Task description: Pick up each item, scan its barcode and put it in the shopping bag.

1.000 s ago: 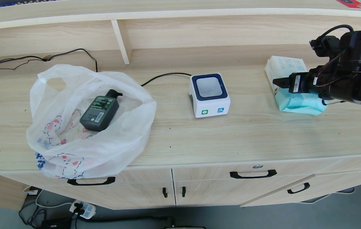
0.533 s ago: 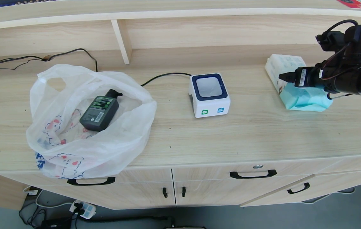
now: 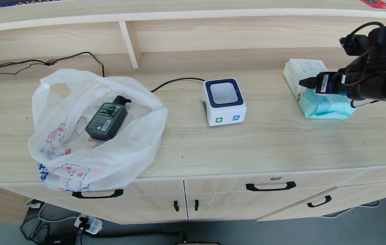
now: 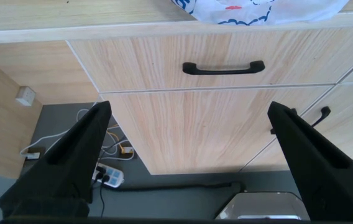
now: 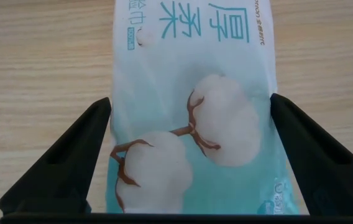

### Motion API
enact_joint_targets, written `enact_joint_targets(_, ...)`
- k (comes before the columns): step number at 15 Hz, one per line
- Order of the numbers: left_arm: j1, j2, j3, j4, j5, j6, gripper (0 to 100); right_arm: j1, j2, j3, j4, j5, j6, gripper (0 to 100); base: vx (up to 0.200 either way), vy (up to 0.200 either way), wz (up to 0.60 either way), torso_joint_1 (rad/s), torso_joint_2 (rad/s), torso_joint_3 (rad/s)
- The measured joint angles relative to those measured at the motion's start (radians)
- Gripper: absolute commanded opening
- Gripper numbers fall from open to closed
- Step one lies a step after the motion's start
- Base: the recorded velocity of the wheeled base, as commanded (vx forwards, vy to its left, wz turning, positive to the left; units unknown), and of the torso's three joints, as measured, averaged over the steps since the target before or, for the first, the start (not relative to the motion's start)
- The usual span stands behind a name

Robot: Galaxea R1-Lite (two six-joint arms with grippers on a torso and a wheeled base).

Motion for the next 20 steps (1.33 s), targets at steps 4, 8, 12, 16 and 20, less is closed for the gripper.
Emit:
enact_joint_targets(4, -0.001, 0.0, 0.0, 0.0, 0.0, -0.001, 100, -0.005, 0.011, 0.025, -0.003, 0.003, 0.01, 100, 0.0, 0.0, 0.0, 0.0, 0.0, 0.0)
enact_joint_targets(8, 0.0, 0.0, 0.0, 0.0, 0.0, -0.001, 100, -0.011, 0.017, 0.058, -0.017, 0.021, 0.031, 100, 0.0, 0.0, 0.0, 0.0, 0.0, 0.0)
enact_joint_targets(12, 0.0, 0.0, 0.0, 0.0, 0.0, -0.001, 100, 0.011, 0.032, 0.056, -0.063, -0.015, 0.087, 100, 0.0, 0.0, 0.0, 0.0, 0.0, 0.0)
enact_joint_targets(16, -0.001, 0.0, 0.0, 0.0, 0.0, -0.001, 100, 0.014, 0.038, 0.042, -0.071, -0.015, 0.087, 100, 0.0, 0.0, 0.0, 0.0, 0.0, 0.0)
enact_joint_targets(20, 0.0, 0.0, 0.0, 0.0, 0.0, -0.004, 100, 0.02, 0.034, 0.039, -0.083, -0.021, 0.084, 100, 0.0, 0.0, 0.0, 0.0, 0.0, 0.0)
